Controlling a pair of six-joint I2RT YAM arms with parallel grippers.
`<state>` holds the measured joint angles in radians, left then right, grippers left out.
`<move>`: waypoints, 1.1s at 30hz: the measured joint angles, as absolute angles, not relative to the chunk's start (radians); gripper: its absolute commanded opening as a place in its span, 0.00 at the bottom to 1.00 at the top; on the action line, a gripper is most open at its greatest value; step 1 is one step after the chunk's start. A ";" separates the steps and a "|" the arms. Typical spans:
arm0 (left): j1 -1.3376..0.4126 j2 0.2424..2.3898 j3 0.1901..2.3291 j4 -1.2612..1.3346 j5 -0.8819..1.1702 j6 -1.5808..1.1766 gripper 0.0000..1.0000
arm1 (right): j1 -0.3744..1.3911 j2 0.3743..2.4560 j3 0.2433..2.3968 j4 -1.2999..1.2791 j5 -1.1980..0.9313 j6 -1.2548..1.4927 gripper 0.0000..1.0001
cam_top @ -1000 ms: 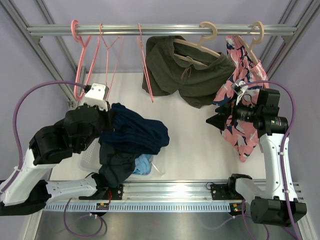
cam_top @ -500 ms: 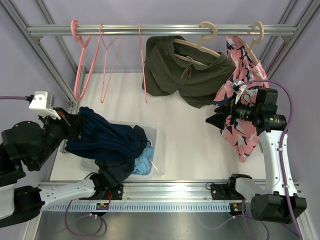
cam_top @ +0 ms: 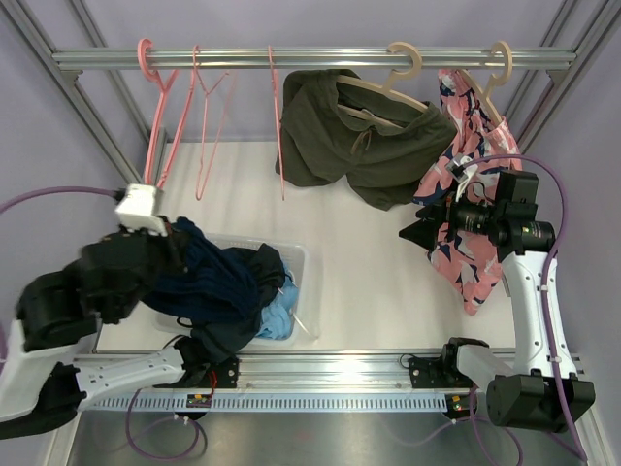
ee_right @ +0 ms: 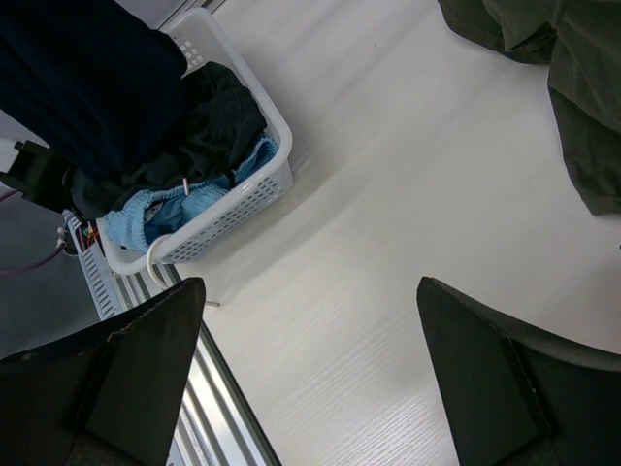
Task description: Remove the shorts from the hanger
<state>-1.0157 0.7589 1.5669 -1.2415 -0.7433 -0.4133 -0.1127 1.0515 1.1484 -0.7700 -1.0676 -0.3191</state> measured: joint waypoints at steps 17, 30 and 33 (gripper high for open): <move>-0.757 0.905 0.878 -0.734 -0.411 -0.537 0.00 | -0.113 1.048 1.101 -0.752 -1.076 -0.353 0.99; -0.746 0.826 0.491 -0.431 -0.228 -0.781 0.04 | -0.113 1.023 1.044 -0.749 -1.077 -0.382 0.99; -0.744 0.793 0.453 -0.398 -0.225 -0.808 0.27 | -0.113 1.024 1.044 -0.750 -1.077 -0.392 0.99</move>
<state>-0.7444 0.7925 0.4534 -0.3981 -0.2253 -0.8082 -0.1127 1.0241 1.0435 -0.7498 -1.0771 -0.3920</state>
